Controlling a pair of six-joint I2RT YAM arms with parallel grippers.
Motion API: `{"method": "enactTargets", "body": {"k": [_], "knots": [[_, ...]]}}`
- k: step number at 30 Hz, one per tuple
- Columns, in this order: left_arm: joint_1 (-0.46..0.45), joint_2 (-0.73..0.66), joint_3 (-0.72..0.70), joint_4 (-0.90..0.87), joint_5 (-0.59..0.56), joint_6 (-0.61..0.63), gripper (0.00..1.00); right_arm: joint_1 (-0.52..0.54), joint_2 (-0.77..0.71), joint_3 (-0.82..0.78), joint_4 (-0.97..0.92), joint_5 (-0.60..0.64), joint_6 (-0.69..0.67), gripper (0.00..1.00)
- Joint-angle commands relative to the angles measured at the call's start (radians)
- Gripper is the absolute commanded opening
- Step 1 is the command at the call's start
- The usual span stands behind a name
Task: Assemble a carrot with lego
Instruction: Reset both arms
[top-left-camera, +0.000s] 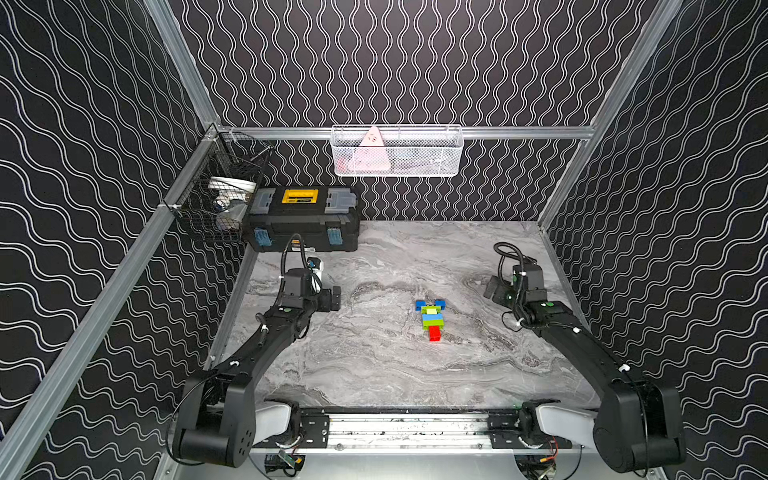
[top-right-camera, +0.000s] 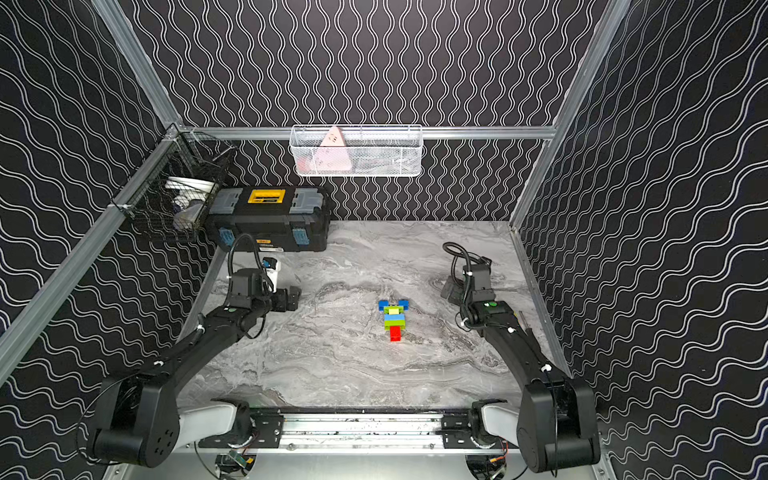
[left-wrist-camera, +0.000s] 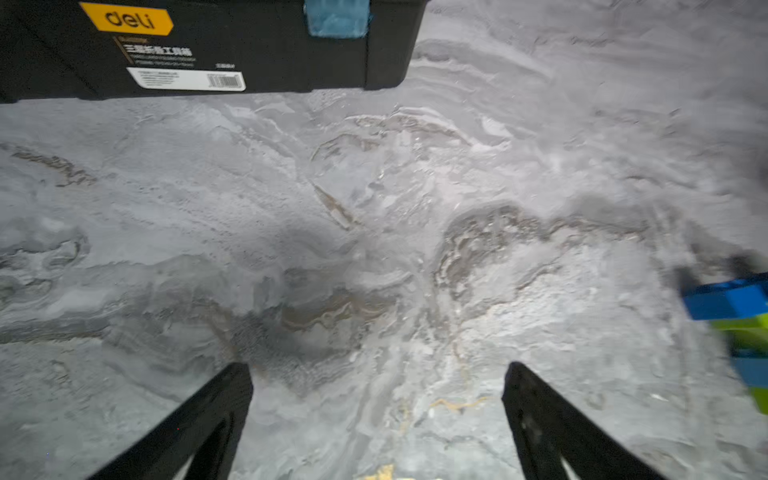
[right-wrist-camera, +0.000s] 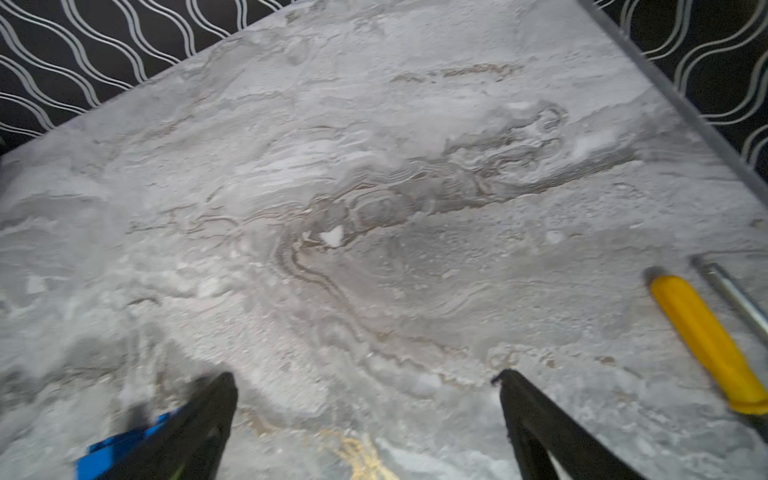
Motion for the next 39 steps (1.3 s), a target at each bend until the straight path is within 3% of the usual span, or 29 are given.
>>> {"method": "enactTargets", "body": {"k": [1, 4, 9, 12, 16, 18, 20, 21, 23, 24, 27, 30, 32, 39], "knots": [[0.017, 0.02, -0.078, 0.27, -0.128, 0.075, 0.99, -0.058, -0.004, -0.133, 0.376, 0.064, -0.2, 1.0], [0.033, 0.057, -0.153, 0.442, -0.144, 0.069, 0.99, -0.141, 0.046, -0.218, 0.525, 0.003, -0.205, 1.0], [0.036, 0.137, -0.278, 0.766, -0.148, 0.079, 0.99, -0.173, 0.145, -0.355, 0.892, -0.077, -0.226, 1.0], [0.042, 0.158, -0.284, 0.816, -0.125, 0.063, 0.99, -0.188, 0.177, -0.37, 0.984, -0.136, -0.191, 1.0], [0.042, 0.246, -0.319, 1.003, -0.066, 0.052, 0.99, -0.199, 0.362, -0.381, 1.206, -0.26, -0.209, 1.0], [0.04, 0.335, -0.339, 1.114, -0.074, 0.053, 0.99, -0.199, 0.477, -0.404, 1.403, -0.313, -0.213, 1.0], [0.039, 0.414, -0.368, 1.26, -0.071, 0.055, 0.99, -0.199, 0.417, -0.397, 1.283, -0.314, -0.229, 1.0], [0.039, 0.39, -0.368, 1.217, -0.052, 0.062, 0.99, -0.199, 0.387, -0.377, 1.198, -0.326, -0.244, 1.0], [0.039, 0.388, -0.354, 1.187, -0.057, 0.063, 0.99, -0.189, 0.434, -0.353, 1.234, -0.371, -0.267, 1.0], [0.036, 0.402, -0.34, 1.178, -0.062, 0.063, 0.99, -0.172, 0.45, -0.339, 1.24, -0.346, -0.272, 1.0], [0.006, 0.395, -0.231, 0.95, -0.153, 0.064, 0.99, -0.159, 0.416, -0.252, 1.0, -0.24, -0.25, 1.0], [0.002, 0.396, -0.23, 0.961, -0.156, 0.066, 0.99, -0.16, 0.447, -0.259, 1.073, -0.213, -0.238, 1.0], [0.002, 0.394, -0.233, 0.958, -0.156, 0.064, 0.99, -0.159, 0.426, -0.247, 1.004, -0.207, -0.237, 1.0], [0.002, 0.39, -0.238, 0.968, -0.154, 0.065, 0.99, -0.158, 0.437, -0.26, 1.058, -0.205, -0.241, 1.0]]}}
